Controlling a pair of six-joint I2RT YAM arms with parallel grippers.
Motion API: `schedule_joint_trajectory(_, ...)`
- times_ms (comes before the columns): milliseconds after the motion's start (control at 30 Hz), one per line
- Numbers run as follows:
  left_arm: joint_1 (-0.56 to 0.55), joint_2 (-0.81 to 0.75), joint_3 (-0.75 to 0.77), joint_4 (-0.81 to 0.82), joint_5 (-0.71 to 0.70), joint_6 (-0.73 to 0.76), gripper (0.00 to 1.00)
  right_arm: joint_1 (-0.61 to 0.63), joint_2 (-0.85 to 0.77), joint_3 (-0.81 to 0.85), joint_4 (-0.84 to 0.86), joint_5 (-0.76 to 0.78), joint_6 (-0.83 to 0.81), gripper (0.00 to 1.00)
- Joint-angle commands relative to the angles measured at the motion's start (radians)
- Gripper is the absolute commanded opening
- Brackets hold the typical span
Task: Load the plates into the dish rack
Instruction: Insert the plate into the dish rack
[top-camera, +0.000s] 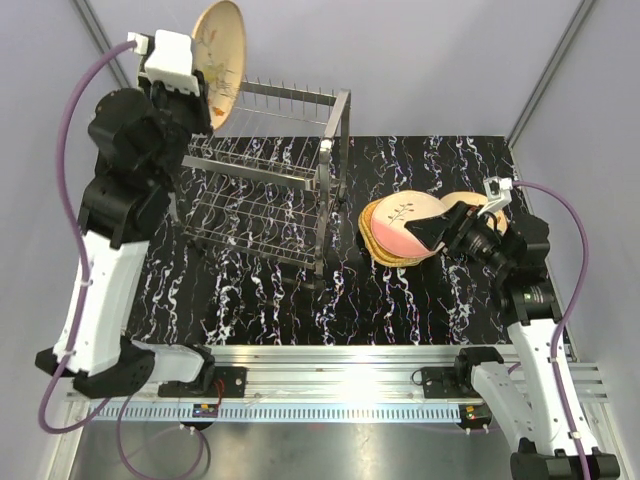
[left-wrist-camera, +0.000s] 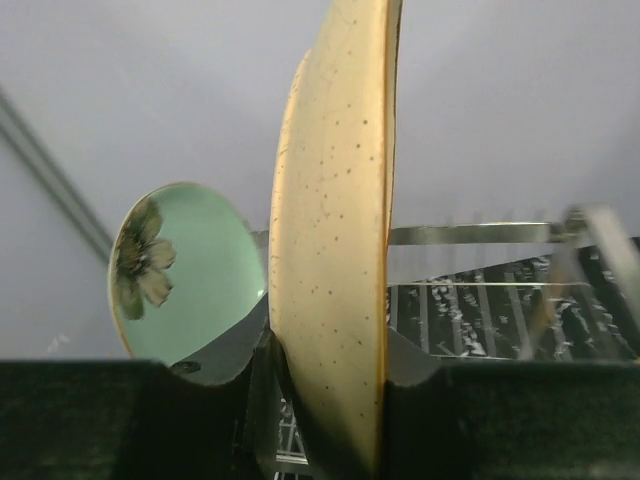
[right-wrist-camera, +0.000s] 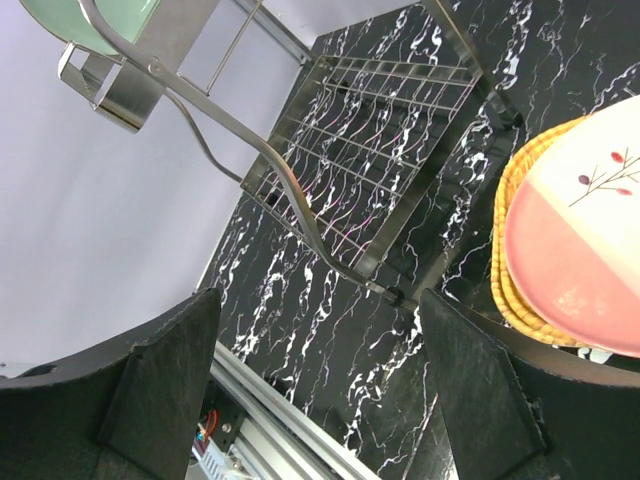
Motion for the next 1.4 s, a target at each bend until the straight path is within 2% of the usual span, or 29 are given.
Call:
schedule_joint_trajectory(0, 0.142, 0.022, 0.089, 0.136, 0.148, -0.086, 0.00, 0.008, 0.012, 0.000, 0.078, -0.043, 0.021, 0.87)
schedule_joint_trajectory(167, 0.346, 0.093, 0.153, 0.114, 0.291, -0.161, 0.00, 0.027, 0.018, -0.001, 0.065, -0.041, 0.008, 0.88)
schedule_joint_trajectory(233, 0.393, 0.108, 0.145, 0.125, 0.305, -0.175, 0.00, 0.036, 0.015, -0.012, 0.070, -0.035, 0.006, 0.88)
schedule_joint_trajectory(267, 0.439, 0.113, 0.141, 0.131, 0.367, -0.179, 0.00, 0.037, 0.018, -0.015, 0.074, -0.035, 0.009, 0.88)
schedule_joint_trajectory(367, 0.495, 0.119, 0.122, 0.174, 0.435, -0.186, 0.00, 0.043, 0.029, -0.021, 0.084, -0.041, 0.009, 0.88)
schedule_joint_trajectory(533, 0.542, 0.147, 0.130, 0.171, 0.507, -0.170, 0.00, 0.053, 0.043, -0.017, 0.085, -0.040, 0.000, 0.88)
schedule_joint_trajectory(667, 0.581, 0.142, 0.080, 0.194, 0.581, -0.153, 0.00, 0.059, 0.051, -0.017, 0.076, -0.027, -0.016, 0.88)
schedule_joint_trajectory(800, 0.604, 0.137, 0.043, 0.205, 0.592, -0.112, 0.00, 0.065, 0.061, -0.018, 0.068, -0.029, -0.023, 0.88)
schedule_joint_trajectory(1200, 0.622, 0.197, 0.079, 0.169, 0.624, -0.072, 0.00, 0.080, 0.123, 0.009, 0.038, -0.015, -0.055, 0.88)
schedule_joint_trajectory(1367, 0.622, 0.171, -0.002, 0.203, 0.600, -0.054, 0.00, 0.085, 0.135, 0.014, 0.039, -0.010, -0.062, 0.88)
